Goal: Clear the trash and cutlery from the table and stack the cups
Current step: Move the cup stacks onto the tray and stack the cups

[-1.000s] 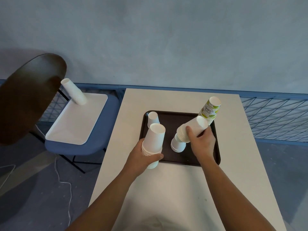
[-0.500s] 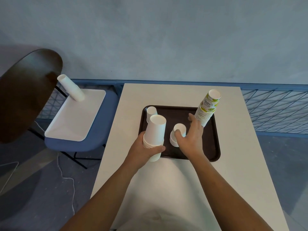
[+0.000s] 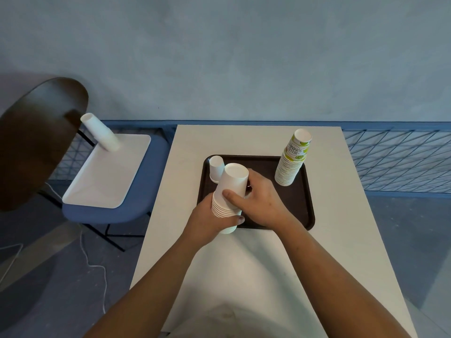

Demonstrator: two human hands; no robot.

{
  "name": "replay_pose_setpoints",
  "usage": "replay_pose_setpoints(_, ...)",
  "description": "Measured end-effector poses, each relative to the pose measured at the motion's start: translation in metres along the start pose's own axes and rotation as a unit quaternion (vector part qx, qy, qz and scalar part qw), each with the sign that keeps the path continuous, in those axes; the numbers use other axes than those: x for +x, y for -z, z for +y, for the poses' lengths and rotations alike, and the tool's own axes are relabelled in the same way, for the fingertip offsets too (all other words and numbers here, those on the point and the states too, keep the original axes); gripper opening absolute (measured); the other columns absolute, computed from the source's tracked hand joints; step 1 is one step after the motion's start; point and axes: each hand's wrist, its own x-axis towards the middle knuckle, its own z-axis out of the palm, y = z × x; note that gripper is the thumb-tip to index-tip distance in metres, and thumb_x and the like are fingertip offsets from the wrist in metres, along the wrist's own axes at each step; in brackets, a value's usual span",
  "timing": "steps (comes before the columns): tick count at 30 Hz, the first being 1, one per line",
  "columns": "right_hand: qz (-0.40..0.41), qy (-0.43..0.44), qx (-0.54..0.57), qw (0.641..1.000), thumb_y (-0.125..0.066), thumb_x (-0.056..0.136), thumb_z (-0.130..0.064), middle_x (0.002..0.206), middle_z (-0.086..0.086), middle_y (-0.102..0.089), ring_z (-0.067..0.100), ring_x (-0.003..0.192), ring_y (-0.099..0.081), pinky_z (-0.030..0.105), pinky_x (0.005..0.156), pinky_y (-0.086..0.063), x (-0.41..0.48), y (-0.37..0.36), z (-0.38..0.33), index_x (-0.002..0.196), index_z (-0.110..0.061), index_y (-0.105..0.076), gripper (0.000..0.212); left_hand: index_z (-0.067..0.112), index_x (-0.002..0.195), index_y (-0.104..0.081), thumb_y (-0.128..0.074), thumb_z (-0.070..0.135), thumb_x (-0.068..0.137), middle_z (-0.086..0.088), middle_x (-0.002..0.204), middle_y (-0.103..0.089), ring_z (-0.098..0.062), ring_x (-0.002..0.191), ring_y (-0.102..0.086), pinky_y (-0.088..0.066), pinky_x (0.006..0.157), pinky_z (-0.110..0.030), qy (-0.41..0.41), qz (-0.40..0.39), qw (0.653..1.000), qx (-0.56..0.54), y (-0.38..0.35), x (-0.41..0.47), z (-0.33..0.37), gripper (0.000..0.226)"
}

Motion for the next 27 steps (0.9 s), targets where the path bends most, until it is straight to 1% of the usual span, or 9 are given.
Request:
replay_pose_setpoints(6,0.04,0.014,0.001,0.999,-0.077,0.083,-0.049,0.109,-0.013,-0.065,0.0,0.098,-0.061,0.012,0.074,-0.045,-0.003,0.003,-0.006,0.127,-0.022,-0.06,0.055,0.036,0.119,-0.065,-0.094,0.056,0.054,0.013,0.108,-0.075,-0.011,0.1,-0.071,-0.061,0.09,-0.04,-0.006,0.02,1.0,0.014,0.001,-0.005,0.001,0.073)
replay_pose_setpoints(9,0.062,0.01,0.014,0.998,-0.077,0.083,-0.046,0.104,-0.017,-0.065,-0.003,0.095,-0.061,0.007,0.071,-0.043,-0.003,0.006,-0.011,0.121,-0.025,-0.061,0.047,0.037,0.119,-0.064,-0.094,0.055,0.055,0.014,0.109,-0.075,-0.011,0.101,-0.071,-0.061,0.091,-0.039,0.0,0.017,1.0,0.013,0.001,-0.005,0.001,0.074)
replay_pose_setpoints(14,0.1,-0.02,0.055,0.993,-0.078,0.084,-0.043,0.095,-0.019,-0.065,-0.006,0.089,-0.061,0.007,0.068,-0.044,-0.002,0.013,-0.013,0.112,-0.03,-0.057,0.037,0.037,0.12,-0.064,-0.095,0.055,0.053,0.014,0.108,-0.074,-0.008,0.101,-0.07,-0.06,0.089,-0.038,0.013,0.018,1.0,0.01,0.001,-0.003,-0.003,0.076)
replay_pose_setpoints(16,0.117,-0.048,0.09,0.988,-0.077,0.086,-0.043,0.095,-0.018,-0.066,-0.005,0.089,-0.063,0.009,0.069,-0.047,-0.002,0.017,-0.011,0.111,-0.03,-0.057,0.035,0.036,0.12,-0.063,-0.096,0.054,0.055,0.013,0.108,-0.073,-0.01,0.102,-0.069,-0.059,0.086,-0.035,0.016,0.019,1.0,0.01,0.001,-0.002,-0.004,0.075)
replay_pose_setpoints(18,0.144,-0.079,0.144,0.976,-0.077,0.085,-0.046,0.094,-0.014,-0.069,-0.001,0.086,-0.066,0.02,0.073,-0.051,-0.001,0.022,-0.009,0.109,-0.027,-0.061,0.034,0.035,0.12,-0.063,-0.097,0.051,0.058,0.012,0.108,-0.073,-0.011,0.102,-0.069,-0.058,0.083,-0.032,0.02,0.023,1.0,0.007,0.0,-0.001,-0.005,0.072)
replay_pose_setpoints(21,0.2,-0.131,0.255,0.937,-0.073,0.075,-0.061,0.095,-0.005,-0.075,0.008,0.09,-0.07,0.038,0.082,-0.058,0.003,0.028,0.001,0.106,-0.022,-0.068,0.05,0.034,0.121,-0.063,-0.095,0.055,0.057,0.012,0.11,-0.073,-0.012,0.103,-0.069,-0.057,0.082,-0.032,0.021,0.021,1.0,-0.001,0.0,0.001,-0.004,0.075)
replay_pose_setpoints(23,0.246,-0.162,0.304,0.906,-0.074,0.073,-0.062,0.098,-0.002,-0.076,0.014,0.095,-0.072,0.051,0.093,-0.058,0.006,0.033,0.014,0.103,-0.023,-0.071,0.049,0.035,0.123,-0.062,-0.095,0.055,0.058,0.013,0.111,-0.072,-0.01,0.103,-0.069,-0.057,0.083,-0.031,0.017,0.019,1.0,0.0,0.001,0.002,-0.003,0.075)
replay_pose_setpoints(25,0.294,-0.184,0.279,0.895,-0.075,0.078,-0.056,0.096,-0.004,-0.075,0.011,0.09,-0.071,0.051,0.093,-0.057,0.007,0.038,0.025,0.104,-0.024,-0.071,0.042,0.035,0.124,-0.061,-0.093,0.058,0.058,0.014,0.112,-0.071,-0.009,0.103,-0.068,-0.057,0.084,-0.032,0.017,0.02,1.0,0.002,0.002,0.004,-0.002,0.077)
replay_pose_setpoints(27,0.321,-0.186,0.18,0.911,-0.075,0.084,-0.049,0.097,-0.008,-0.072,0.004,0.089,-0.068,0.038,0.086,-0.059,0.005,0.04,0.034,0.111,-0.022,-0.066,0.038,0.035,0.125,-0.06,-0.093,0.055,0.059,0.014,0.112,-0.071,-0.009,0.103,-0.069,-0.057,0.085,-0.032,0.018,0.022,1.0,-0.002,0.004,0.006,-0.002,0.076)
